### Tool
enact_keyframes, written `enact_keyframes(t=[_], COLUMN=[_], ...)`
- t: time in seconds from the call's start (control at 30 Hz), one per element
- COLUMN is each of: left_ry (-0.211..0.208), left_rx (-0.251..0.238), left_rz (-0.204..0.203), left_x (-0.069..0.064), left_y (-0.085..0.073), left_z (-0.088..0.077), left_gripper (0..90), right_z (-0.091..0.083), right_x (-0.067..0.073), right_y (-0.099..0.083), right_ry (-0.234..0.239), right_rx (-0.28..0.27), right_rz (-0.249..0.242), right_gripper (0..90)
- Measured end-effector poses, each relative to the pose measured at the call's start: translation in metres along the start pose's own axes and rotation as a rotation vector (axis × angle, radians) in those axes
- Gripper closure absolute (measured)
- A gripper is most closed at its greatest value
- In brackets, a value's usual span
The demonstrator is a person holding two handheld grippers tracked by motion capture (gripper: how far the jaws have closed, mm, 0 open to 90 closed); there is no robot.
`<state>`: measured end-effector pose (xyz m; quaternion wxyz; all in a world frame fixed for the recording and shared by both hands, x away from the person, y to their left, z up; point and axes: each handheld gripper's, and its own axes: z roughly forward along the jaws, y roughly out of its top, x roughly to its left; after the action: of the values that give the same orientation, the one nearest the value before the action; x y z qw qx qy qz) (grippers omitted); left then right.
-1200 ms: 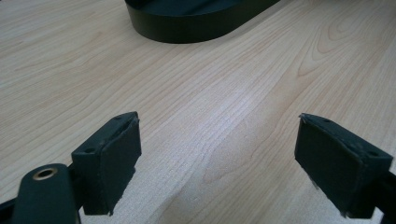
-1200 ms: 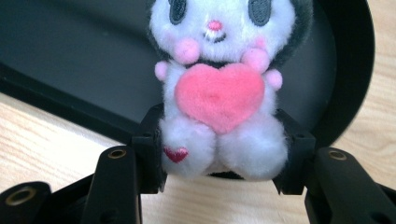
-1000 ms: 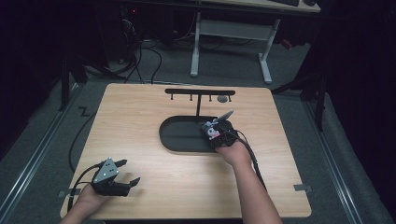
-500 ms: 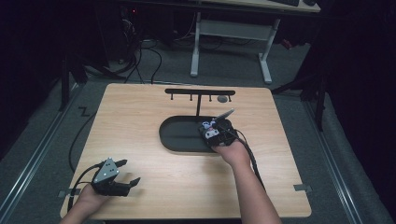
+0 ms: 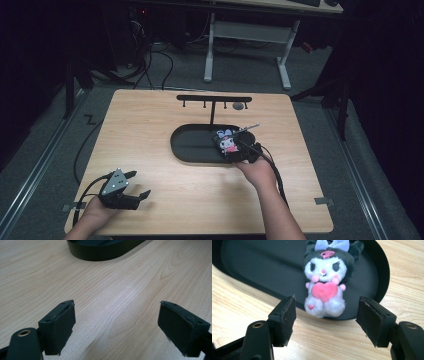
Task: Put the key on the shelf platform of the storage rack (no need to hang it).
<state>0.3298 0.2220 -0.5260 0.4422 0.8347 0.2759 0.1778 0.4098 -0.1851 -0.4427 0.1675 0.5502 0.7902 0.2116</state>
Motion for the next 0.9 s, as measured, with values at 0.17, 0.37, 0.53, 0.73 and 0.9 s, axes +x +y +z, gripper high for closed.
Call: enact_keyframes(t=[0.17, 0.37, 0.53, 0.73, 0.9], left_ry=[0.000, -0.003, -0.004, -0.003, -0.004], left_rx=[0.001, 0.006, 0.006, 0.006, 0.006], left_rz=[-0.001, -0.001, -0.001, -0.001, 0.003], left_x=[0.000, 0.001, 0.001, 0.001, 0.000], left_y=[0.000, 0.001, 0.001, 0.001, 0.001], left_z=[0.000, 0.001, 0.001, 0.001, 0.001], left_gripper=[15.5, 15.5, 15.5, 15.5, 15.5], right_z=[-0.001, 0.001, 0.006, 0.007, -0.001], right_x=[-0.001, -0.005, -0.009, -0.007, -0.002], right_y=[-0.013, -0.040, -0.077, -0.114, -0.143], right_ry=[0.005, 0.015, 0.019, 0.036, 0.058], right_rx=[-0.045, -0.114, -0.186, -0.253, -0.340], right_rz=[-0.004, 0.012, 0.002, 0.004, 0.019], right_gripper=[32.3, 31.2, 29.8, 27.2, 26.0])
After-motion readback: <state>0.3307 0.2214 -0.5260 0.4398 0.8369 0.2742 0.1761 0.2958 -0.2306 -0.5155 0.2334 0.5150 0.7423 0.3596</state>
